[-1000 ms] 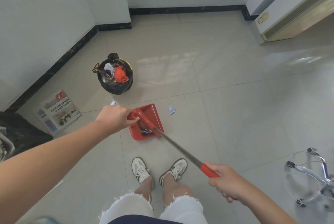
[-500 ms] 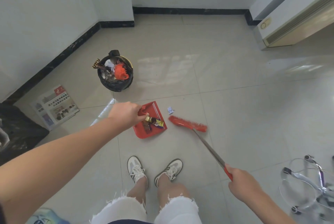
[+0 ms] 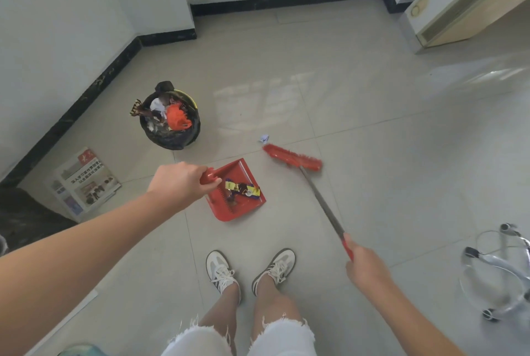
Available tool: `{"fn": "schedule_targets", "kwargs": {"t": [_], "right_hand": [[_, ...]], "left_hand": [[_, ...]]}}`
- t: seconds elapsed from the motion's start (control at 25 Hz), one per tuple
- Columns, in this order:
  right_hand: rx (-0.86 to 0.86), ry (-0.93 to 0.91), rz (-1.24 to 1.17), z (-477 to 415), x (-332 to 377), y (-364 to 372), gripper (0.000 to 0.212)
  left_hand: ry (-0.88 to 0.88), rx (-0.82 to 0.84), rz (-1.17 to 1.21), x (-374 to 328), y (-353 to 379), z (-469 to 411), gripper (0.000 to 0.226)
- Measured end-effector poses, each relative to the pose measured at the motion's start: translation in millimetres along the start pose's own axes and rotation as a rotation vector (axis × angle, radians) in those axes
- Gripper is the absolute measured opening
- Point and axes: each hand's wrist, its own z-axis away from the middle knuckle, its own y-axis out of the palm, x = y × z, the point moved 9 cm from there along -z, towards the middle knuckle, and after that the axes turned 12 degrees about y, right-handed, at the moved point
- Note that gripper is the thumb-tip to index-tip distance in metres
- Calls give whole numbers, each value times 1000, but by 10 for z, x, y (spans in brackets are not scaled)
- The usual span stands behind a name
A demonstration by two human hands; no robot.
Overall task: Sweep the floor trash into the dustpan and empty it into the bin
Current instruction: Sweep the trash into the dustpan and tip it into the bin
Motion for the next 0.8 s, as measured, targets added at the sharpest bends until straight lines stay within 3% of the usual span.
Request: {"fn": "schedule_targets", "kwargs": {"t": [0.16,0.32,0.52,0.8], "right_hand": [[-40,-13,-255,275,-600,-405,66],[-88,-7,-244,77,-572,-671,66],[-70,-82,-154,-408,-335,-1241,66],[-44,-264,253,-695,-472,-2196,77]], "left_hand": [[-42,-28,26,102,-104,18,48],[-81,-162,93,107,-351,-183,41],[-94,-175,82,30,-409,-617,43],[-166,-88,104,17,-598,-1350,47]]}}
